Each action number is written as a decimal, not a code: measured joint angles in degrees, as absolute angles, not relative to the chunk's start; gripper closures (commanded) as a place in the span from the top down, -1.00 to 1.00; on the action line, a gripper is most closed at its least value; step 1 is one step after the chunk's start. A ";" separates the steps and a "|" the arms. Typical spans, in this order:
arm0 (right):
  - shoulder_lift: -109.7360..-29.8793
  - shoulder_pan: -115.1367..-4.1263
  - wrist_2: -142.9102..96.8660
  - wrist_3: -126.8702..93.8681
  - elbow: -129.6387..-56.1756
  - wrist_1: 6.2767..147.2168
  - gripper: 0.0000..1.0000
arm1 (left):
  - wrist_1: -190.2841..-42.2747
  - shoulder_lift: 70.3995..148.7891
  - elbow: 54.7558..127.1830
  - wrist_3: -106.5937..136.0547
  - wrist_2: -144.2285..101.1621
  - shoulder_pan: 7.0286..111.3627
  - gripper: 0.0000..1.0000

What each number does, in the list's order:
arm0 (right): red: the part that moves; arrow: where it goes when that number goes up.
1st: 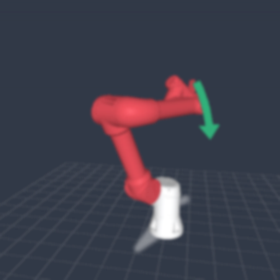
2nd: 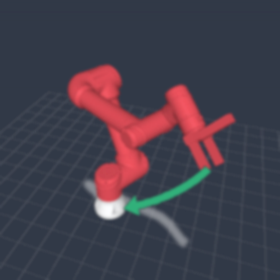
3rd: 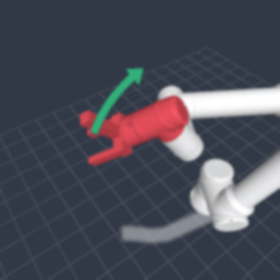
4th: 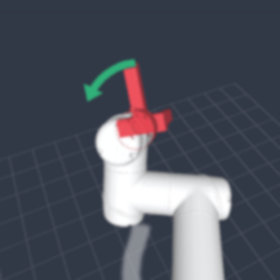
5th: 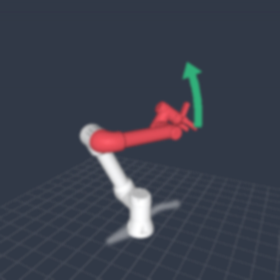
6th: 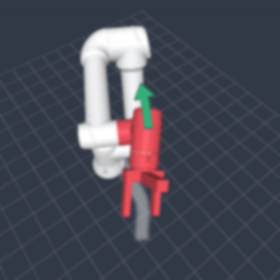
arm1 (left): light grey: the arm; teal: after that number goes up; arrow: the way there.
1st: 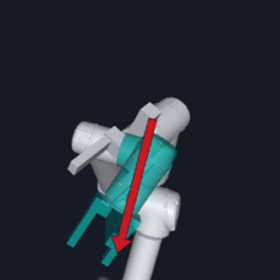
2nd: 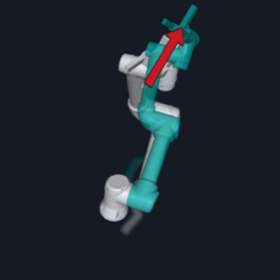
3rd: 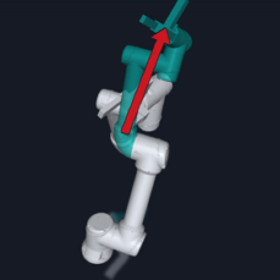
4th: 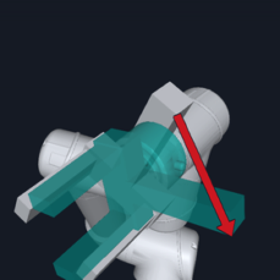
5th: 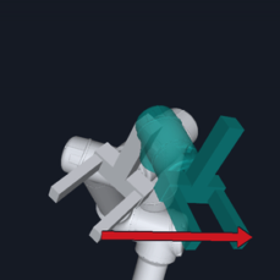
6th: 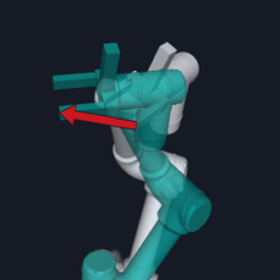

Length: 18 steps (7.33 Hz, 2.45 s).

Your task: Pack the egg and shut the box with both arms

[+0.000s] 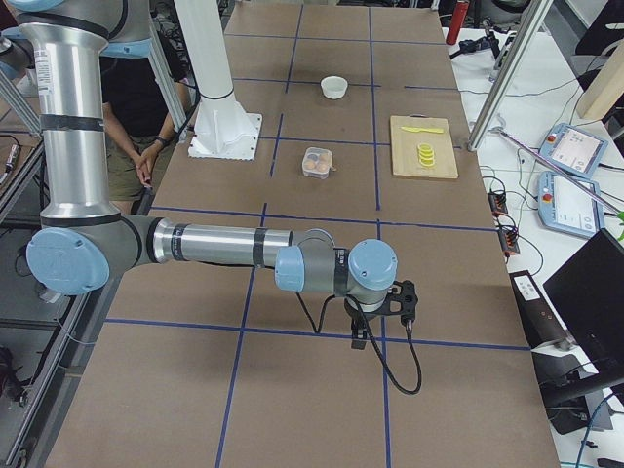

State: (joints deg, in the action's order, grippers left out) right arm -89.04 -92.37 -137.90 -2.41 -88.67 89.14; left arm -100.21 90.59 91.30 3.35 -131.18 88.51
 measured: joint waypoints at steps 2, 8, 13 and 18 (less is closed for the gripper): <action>-89.04 -92.37 -137.90 -2.38 -88.68 89.12 1.00 | -100.58 90.68 91.50 3.28 -132.15 88.41 1.00; -88.95 -92.37 -137.98 -2.41 -88.68 89.03 1.00 | -99.75 90.31 91.43 3.49 -133.79 88.41 1.00; -88.94 -92.37 -137.99 -2.46 -88.68 89.03 1.00 | -99.58 90.09 91.40 3.43 -133.80 88.42 1.00; -88.95 -92.37 -137.99 -2.37 -88.68 89.03 1.00 | -99.60 90.11 91.32 3.43 -133.78 88.42 1.00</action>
